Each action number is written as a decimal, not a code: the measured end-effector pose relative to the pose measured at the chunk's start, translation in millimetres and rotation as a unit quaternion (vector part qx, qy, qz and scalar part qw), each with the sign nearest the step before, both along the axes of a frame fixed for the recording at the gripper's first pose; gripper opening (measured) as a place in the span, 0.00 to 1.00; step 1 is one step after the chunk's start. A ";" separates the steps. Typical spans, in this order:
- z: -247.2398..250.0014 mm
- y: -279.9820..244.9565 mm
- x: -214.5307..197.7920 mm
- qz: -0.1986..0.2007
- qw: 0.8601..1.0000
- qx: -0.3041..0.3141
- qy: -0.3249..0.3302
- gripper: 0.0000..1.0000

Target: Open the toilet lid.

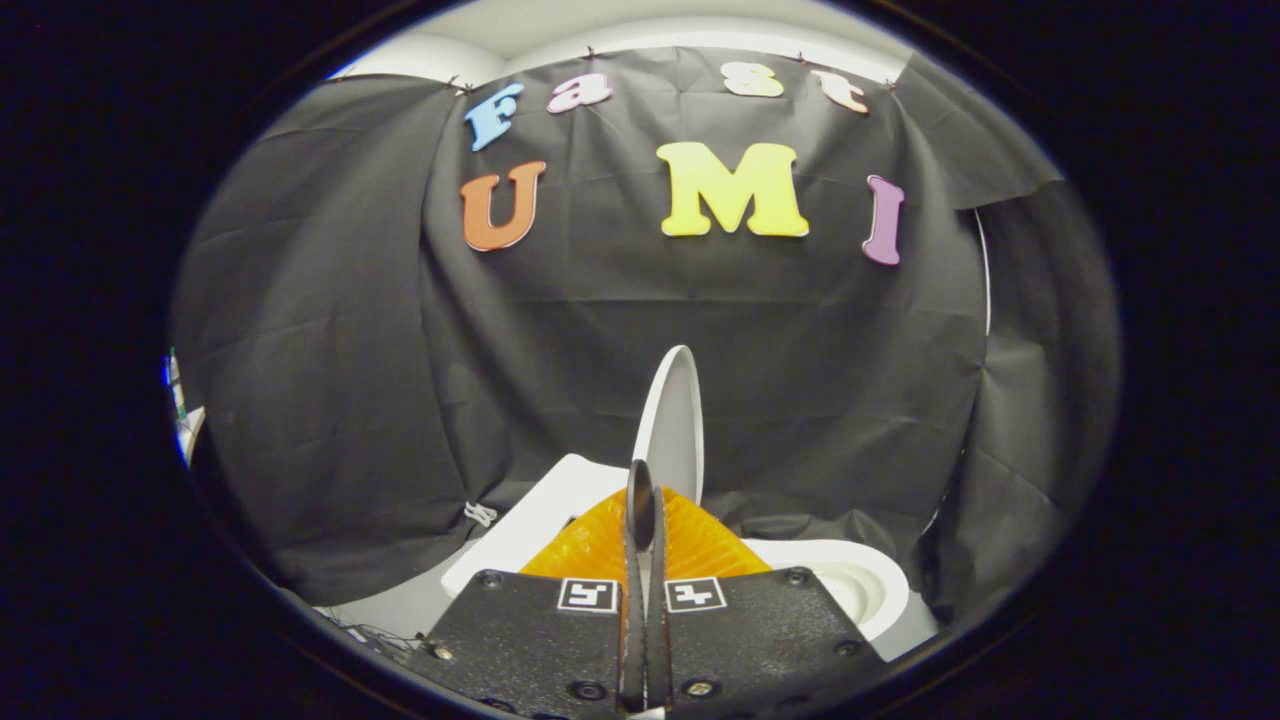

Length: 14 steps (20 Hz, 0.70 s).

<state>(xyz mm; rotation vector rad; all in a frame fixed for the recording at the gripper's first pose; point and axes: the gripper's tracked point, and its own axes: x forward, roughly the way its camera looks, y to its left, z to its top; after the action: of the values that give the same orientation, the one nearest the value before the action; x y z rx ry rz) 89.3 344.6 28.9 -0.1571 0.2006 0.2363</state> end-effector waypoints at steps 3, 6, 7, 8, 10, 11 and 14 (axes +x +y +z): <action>-4.5 25.3 0.6 0.002 1.000 -0.015 -0.001 0.05; -10.8 41.7 0.4 0.012 0.999 -0.032 -0.001 0.04; -11.8 46.8 -0.6 0.014 0.999 -0.039 0.000 0.04; -14.0 50.1 -0.4 0.016 0.999 -0.045 0.002 0.04; -14.8 55.3 1.1 0.022 0.998 -0.057 0.000 0.05; -14.3 55.8 0.1 0.028 0.998 -0.060 -0.002 0.05; -8.8 69.5 -13.6 0.101 0.995 -0.026 -0.005 0.42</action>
<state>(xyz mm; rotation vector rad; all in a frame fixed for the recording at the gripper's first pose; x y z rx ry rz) 75.7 414.1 20.0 -0.2305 0.1817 0.4319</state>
